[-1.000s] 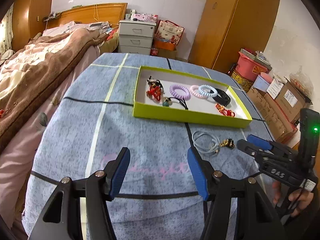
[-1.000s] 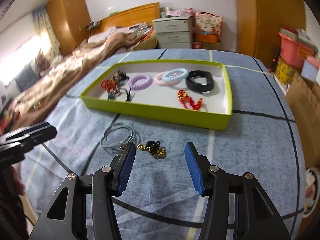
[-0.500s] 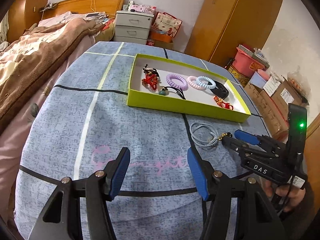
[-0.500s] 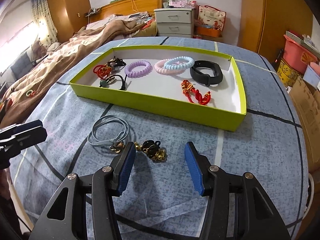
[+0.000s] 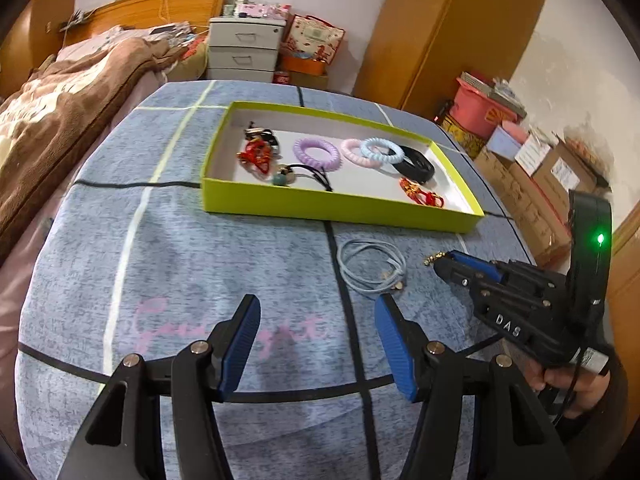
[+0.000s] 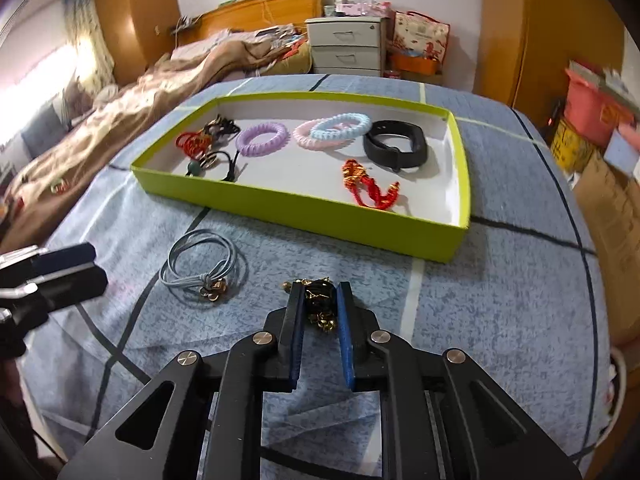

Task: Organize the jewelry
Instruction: 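Close the right gripper on the black-and-gold charm and lift it, then close the left gripper on the grey cord hair tie while the right holds the charm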

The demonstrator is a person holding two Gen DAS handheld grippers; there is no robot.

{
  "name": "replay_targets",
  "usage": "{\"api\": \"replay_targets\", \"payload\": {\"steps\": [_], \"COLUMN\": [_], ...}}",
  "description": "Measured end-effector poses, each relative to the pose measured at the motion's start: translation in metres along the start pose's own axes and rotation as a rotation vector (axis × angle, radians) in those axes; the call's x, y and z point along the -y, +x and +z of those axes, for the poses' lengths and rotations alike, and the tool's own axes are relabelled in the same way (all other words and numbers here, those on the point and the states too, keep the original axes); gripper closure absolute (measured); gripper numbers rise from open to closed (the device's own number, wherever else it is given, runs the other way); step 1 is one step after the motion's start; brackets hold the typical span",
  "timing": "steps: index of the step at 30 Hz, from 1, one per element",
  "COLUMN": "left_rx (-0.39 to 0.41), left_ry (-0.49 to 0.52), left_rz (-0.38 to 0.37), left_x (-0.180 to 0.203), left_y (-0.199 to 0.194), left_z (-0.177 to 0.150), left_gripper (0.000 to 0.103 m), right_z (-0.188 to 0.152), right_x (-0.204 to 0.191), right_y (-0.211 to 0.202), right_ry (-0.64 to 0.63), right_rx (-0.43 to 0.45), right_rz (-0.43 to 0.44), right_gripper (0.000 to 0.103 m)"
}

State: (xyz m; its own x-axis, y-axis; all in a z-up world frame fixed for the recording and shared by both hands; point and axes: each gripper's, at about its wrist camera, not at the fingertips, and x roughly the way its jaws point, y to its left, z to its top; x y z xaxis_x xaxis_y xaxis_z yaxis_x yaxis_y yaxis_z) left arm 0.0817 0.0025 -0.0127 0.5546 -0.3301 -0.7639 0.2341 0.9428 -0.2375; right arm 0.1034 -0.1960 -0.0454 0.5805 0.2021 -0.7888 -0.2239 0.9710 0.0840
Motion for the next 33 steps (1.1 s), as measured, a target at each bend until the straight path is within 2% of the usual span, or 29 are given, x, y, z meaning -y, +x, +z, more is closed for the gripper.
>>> {"api": "replay_targets", "payload": {"steps": [7,10,14,16,18,23,29,33], "left_rx": [-0.012,-0.022,-0.027,-0.049,-0.063,-0.075,-0.068,-0.064], "left_ry": [0.102,0.150,0.221,0.234,0.242,0.256,0.279,0.275], "left_rz": [0.011,-0.019,-0.010,-0.037,-0.017,0.011,0.041,0.056], "left_x": [0.025,0.037,0.056,0.062,0.066,0.068,0.070,0.066], "left_y": [0.012,0.020,0.032,0.040,0.047,0.057,0.056,0.055], "left_z": [0.006,0.009,0.013,0.015,0.015,0.016,0.013,0.015], "left_gripper": [0.042,0.042,0.042,0.042,0.042,0.052,0.058,0.070], "right_z": [-0.002,-0.004,-0.006,-0.006,-0.006,-0.006,-0.006,-0.006], "right_x": [0.015,0.020,0.025,0.028,0.027,0.028,0.027,0.027], "right_y": [-0.015,-0.024,-0.030,-0.032,-0.033,-0.034,-0.031,-0.029], "right_ry": [0.069,0.078,0.091,0.097,0.096,0.091,0.090,0.091], "right_rx": [0.041,0.057,0.066,0.070,0.074,0.075,0.070,0.067], "right_rz": [0.007,0.000,0.003,0.009,0.012,0.022,0.033,0.032], "right_gripper": [0.087,0.087,0.087,0.087,0.087,0.087,0.087,0.087]}}
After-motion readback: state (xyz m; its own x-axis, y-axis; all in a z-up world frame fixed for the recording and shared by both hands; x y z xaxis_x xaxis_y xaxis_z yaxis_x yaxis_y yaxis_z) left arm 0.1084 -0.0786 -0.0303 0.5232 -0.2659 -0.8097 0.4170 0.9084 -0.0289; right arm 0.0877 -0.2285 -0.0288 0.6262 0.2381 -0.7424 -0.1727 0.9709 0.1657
